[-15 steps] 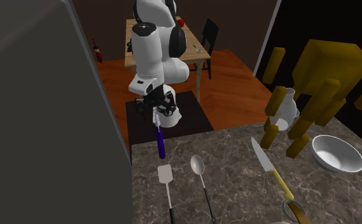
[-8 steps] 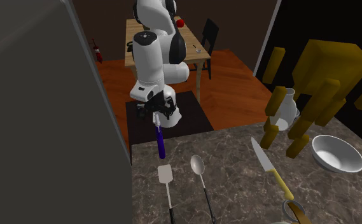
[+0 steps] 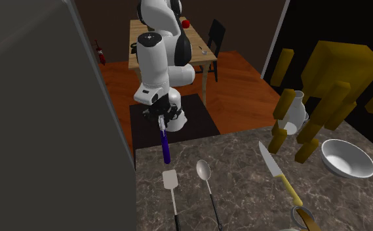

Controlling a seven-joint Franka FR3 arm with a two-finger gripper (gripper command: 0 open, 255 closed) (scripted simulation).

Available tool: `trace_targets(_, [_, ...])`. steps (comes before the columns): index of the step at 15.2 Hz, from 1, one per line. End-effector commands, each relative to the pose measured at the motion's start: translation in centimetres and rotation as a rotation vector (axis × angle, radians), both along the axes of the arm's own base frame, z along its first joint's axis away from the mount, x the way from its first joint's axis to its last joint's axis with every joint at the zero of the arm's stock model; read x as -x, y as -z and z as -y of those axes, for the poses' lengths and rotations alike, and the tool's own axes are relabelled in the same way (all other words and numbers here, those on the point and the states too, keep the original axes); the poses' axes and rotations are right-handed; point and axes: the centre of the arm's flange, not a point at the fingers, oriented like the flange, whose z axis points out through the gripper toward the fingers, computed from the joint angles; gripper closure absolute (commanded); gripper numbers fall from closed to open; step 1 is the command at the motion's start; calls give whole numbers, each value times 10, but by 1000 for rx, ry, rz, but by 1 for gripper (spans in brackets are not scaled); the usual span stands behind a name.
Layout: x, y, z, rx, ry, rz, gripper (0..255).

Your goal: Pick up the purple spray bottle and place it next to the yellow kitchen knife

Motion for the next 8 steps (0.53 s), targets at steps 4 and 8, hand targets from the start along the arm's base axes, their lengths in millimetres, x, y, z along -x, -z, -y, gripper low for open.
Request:
trace_targets(4, [0, 0, 0, 0, 0, 0, 255])
trace_targets(8, [0, -10, 0, 0, 0, 0, 255])
